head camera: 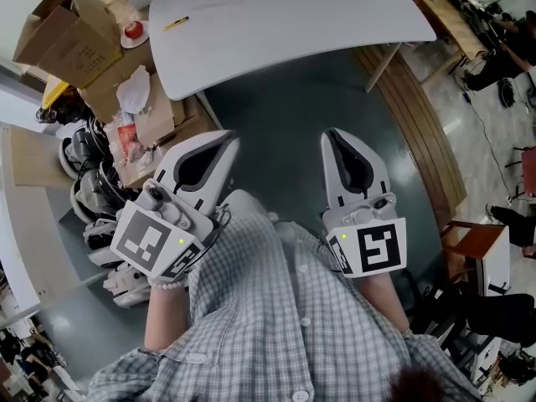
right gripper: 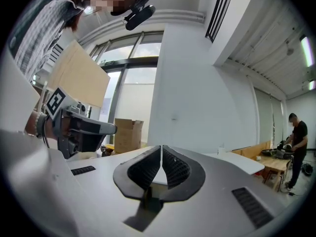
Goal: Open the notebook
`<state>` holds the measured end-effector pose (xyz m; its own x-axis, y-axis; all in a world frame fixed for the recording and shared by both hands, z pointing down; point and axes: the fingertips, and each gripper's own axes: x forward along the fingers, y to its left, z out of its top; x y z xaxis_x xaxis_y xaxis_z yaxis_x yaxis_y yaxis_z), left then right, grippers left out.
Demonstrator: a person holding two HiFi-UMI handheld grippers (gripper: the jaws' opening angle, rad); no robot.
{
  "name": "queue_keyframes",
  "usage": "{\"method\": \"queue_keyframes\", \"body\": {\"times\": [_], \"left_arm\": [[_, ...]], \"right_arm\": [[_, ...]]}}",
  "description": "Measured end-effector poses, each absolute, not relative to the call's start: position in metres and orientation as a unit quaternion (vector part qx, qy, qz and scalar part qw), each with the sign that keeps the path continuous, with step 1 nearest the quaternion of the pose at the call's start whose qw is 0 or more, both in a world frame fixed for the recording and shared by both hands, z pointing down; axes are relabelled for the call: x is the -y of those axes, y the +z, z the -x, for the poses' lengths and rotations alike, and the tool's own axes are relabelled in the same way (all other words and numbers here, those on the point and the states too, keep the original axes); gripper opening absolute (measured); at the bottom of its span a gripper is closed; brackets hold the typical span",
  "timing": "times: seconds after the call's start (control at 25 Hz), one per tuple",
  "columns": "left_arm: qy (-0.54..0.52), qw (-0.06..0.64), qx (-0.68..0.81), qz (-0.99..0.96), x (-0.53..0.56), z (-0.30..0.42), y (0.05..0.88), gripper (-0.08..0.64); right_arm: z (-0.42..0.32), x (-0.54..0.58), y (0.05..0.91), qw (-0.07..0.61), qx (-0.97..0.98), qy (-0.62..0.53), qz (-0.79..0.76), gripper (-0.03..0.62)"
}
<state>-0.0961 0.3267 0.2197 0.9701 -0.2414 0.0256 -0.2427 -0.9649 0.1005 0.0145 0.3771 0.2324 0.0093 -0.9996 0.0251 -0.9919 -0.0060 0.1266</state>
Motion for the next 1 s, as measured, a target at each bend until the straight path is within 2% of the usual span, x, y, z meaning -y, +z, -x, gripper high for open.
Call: {"method": "queue_keyframes", "body": {"times": [0.44,1.0], "left_arm": [[0.007,0.052,0.119,-0.992,-0.322,0.091,0.222,0.008],[0.014,0.060,0.090,-0.994,-0.271,0.057,0.231,0.008]], "right_arm": [[-0.024,-0.376,0.240,0.056,0.694,-0.018,-0.718,0.026],[-0.045,-0.324,0.245,0.064,0.688,-0.022,-0.722,0.026]]}}
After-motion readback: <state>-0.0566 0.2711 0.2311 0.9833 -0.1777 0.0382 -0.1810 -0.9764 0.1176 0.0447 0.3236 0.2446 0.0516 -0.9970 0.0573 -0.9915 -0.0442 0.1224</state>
